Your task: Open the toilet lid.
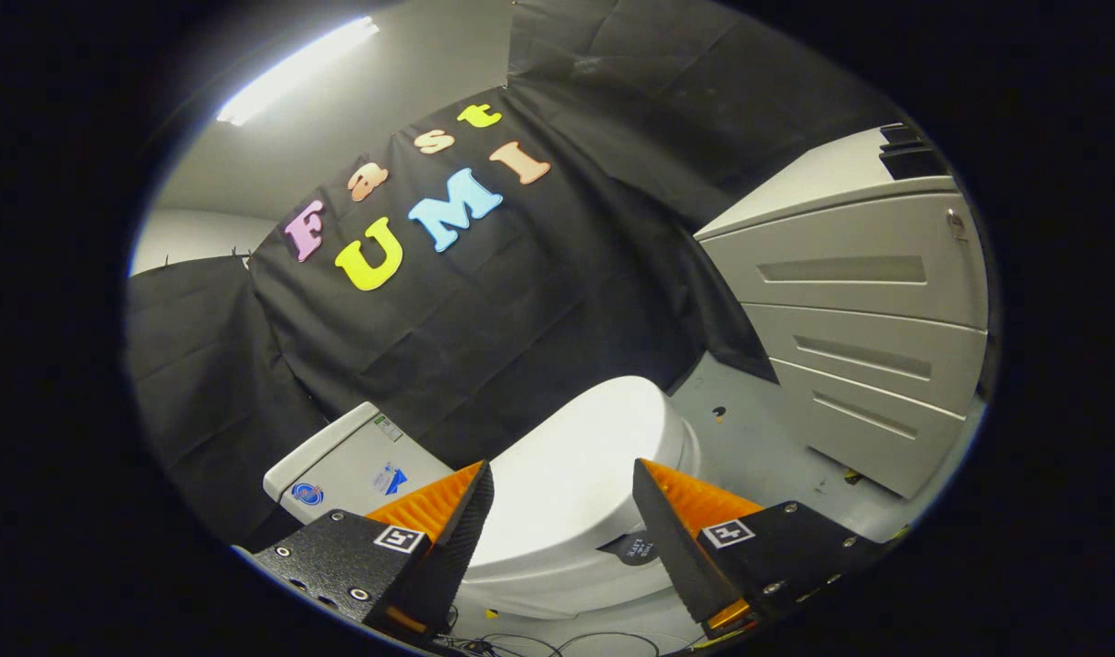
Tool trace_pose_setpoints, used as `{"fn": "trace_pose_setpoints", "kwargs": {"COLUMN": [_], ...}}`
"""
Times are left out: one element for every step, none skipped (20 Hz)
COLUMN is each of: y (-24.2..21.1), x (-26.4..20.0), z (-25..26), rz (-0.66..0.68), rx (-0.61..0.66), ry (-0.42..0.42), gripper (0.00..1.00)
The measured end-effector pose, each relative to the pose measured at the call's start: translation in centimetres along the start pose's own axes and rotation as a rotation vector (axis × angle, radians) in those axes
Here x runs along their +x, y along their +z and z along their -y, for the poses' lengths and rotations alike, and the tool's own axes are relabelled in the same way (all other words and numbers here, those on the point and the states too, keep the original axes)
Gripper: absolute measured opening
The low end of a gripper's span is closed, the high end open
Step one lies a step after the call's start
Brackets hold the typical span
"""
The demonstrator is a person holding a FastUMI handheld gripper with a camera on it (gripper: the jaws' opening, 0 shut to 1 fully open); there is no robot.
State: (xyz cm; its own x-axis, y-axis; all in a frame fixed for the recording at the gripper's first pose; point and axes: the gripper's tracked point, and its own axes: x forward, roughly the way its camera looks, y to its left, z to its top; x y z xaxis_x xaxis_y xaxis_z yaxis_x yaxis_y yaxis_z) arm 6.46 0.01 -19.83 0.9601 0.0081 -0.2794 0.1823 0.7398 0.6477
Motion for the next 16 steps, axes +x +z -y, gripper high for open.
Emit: {"fn": "trace_pose_setpoints", "kwargs": {"y": [-0.3,-0.7,-1.2,-1.6,-2.0,-2.6,-3.0,-3.6,-4.2,-4.7,-5.2,-5.7,-6.2,-6.6,-7.2,-7.5], "x": [0.3,0.6,0.9,1.1,1.3,1.6,1.6,1.9,1.9,1.9,2.0,2.4,2.6,2.9,3.0,3.2], "z": [0.4,0.8,1.2,1.6,2.2,2.7,3.2,3.8,4.2,4.7,5.1,5.4,5.7,5.9,6.0,6.2], "rz": [-0.006,-0.016,-0.026,-0.032,-0.040,-0.047,-0.058,-0.070,-0.081,-0.092,-0.104,-0.119,-0.130,-0.141,-0.153,-0.165], "rx": [0.023,0.051,0.078,0.097,0.107,0.117,0.128,0.137,0.144,0.153,0.167,0.183,0.195,0.206,0.215,0.220], "ry": [-0.010,-0.022,-0.034,-0.045,-0.058,-0.070,-0.081,-0.093,-0.104,-0.116,-0.124,-0.134,-0.145,-0.154,-0.159,-0.163], "gripper": [0.94,0.94,0.94,0.94,0.94,0.94,0.94,0.94,0.94,0.94,0.94,0.93,0.91,0.90,0.88,0.87]}}
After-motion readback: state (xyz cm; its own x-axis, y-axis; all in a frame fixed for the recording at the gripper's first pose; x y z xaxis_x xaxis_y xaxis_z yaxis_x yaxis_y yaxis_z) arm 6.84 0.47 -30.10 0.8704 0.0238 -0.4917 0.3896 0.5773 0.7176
